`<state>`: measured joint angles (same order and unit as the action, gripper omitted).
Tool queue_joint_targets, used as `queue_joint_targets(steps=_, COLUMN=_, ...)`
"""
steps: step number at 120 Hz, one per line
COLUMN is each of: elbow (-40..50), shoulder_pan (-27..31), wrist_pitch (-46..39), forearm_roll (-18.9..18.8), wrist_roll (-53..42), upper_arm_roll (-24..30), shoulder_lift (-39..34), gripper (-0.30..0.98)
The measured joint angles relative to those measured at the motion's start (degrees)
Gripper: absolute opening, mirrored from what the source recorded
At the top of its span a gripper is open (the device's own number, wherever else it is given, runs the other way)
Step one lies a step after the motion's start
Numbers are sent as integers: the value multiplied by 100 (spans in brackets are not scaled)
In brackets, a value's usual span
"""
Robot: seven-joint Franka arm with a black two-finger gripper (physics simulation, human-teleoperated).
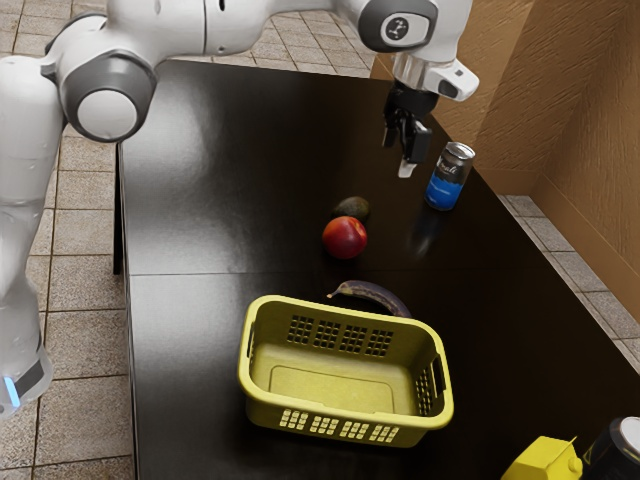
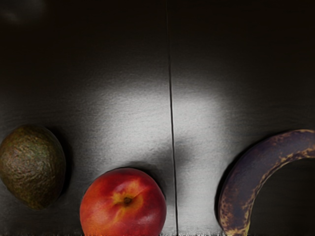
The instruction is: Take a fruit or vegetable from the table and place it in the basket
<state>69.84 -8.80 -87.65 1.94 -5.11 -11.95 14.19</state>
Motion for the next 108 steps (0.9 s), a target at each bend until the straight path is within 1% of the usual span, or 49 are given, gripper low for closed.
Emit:
queue_joint_targets(steps=18, elbow=-3, shoulder_pan=0, wrist_pitch=37, forearm_roll=14, wrist_roll=48, upper_arm_roll=0, shoulder_lift=-15, gripper=69)
queue_joint_targets(steps=36, elbow=-53, shoulder_pan=-8, wrist_pitch=2, forearm_roll=151, wrist_roll=74, upper_arm_roll=-119, shoulder_lift=-58, gripper=69)
queue_joint_targets(steps=48, elbow=-100, shoulder_pan=-49, wrist_pitch=-19, forearm_roll=172, wrist_roll=87, upper_arm_roll=27, shoulder_lift=-41, gripper=69)
queue_joint_targets(steps=60, elbow=30, shoulder_pan=-57, wrist_pitch=118, forearm_roll=95, wrist_roll=102, upper_arm_roll=102, shoulder_lift=36, gripper=69)
queue_joint_targets(steps=72, elbow=113, shoulder_pan=-57, wrist_pitch=204, forearm_roll=23, wrist_roll=111, upper_arm_roll=323, shoulder_lift=295, gripper=69)
queue_joint_targets(steps=83, elbow=123, shoulder_pan=-59, wrist_pitch=172, forearm_roll=-20, wrist_roll=122, upper_arm_roll=693, shoulder_lift=481, gripper=69)
queue_joint_targets(steps=90, elbow=125, shoulder_pan=-70, wrist_pitch=130, forearm_roll=-30, wrist_roll=130, upper_arm_roll=816, shoulder_lift=536, gripper=69)
queue_joint_targets(steps=96, elbow=388, shoulder_pan=-122, wrist_pitch=91, forearm_roll=-40, wrist_roll=136, upper_arm_roll=856, shoulder_lift=425, gripper=69)
queue_joint_targets(steps=104, elbow=1369, shoulder_pan=-271, wrist_pitch=-114, forearm_roll=-108, wrist_roll=152, upper_arm_roll=906, shoulder_lift=-145, gripper=69)
queue_joint_targets(steps=108, elbow=1696, shoulder_pan=-302, wrist_pitch=-212, forearm_roll=-135, wrist_roll=162, upper_arm_roll=932, shoulder_lift=-340, gripper=69)
